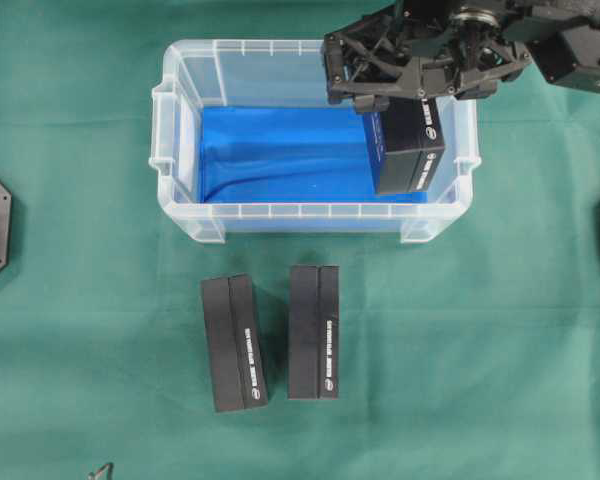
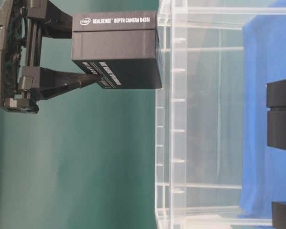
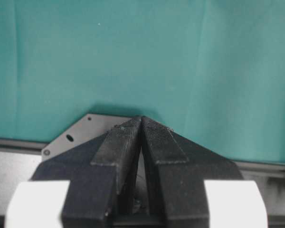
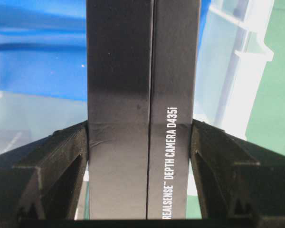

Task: Take the box out of the case with the right arm.
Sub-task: 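Lift the box up out of the bin, then carry the box forward and lower it onto the table right of the others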

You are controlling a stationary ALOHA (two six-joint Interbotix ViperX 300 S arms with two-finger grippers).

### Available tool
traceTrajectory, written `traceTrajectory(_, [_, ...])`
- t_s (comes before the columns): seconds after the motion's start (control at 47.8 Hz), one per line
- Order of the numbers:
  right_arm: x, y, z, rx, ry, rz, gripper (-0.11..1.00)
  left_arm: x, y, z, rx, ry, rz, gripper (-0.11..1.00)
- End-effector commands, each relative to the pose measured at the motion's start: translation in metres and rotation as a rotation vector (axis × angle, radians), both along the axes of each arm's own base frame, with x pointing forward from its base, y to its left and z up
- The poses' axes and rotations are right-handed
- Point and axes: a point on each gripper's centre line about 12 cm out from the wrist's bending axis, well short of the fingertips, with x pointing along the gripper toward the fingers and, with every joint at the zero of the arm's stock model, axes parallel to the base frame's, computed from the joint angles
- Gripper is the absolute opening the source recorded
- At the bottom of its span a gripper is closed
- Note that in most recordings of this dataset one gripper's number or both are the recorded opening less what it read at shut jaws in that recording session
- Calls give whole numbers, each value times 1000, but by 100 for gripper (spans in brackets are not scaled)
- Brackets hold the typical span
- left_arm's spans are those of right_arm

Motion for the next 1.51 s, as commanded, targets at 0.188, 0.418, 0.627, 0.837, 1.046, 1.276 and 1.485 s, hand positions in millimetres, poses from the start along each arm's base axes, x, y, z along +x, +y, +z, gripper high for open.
traceTrajectory(0.188, [-6, 3, 24, -13, -65, 5, 66, 2, 0, 2, 3, -6, 1, 0])
traceTrajectory(0.418, [-5, 9, 23, -10, -64, 12, 66, 2, 0, 2, 1, -8, 0, 0])
traceTrajectory(0.627, [-5, 32, 23, 3, -46, 10, 66, 2, 0, 2, 3, -6, 1, 0])
traceTrajectory(0.837, [-4, 69, 23, 20, -49, 14, 66, 2, 0, 2, 3, -5, 1, 0])
traceTrajectory(1.046, [-5, 112, 22, 40, -64, 11, 66, 3, 0, 2, 3, -3, 1, 0])
traceTrajectory(1.276, [-12, 159, 21, 66, -75, 5, 66, 4, 0, 1, 2, 0, 4, 0])
traceTrajectory(1.485, [-20, 196, 21, 91, -88, -12, 66, 4, 0, 1, 1, 3, 3, 0])
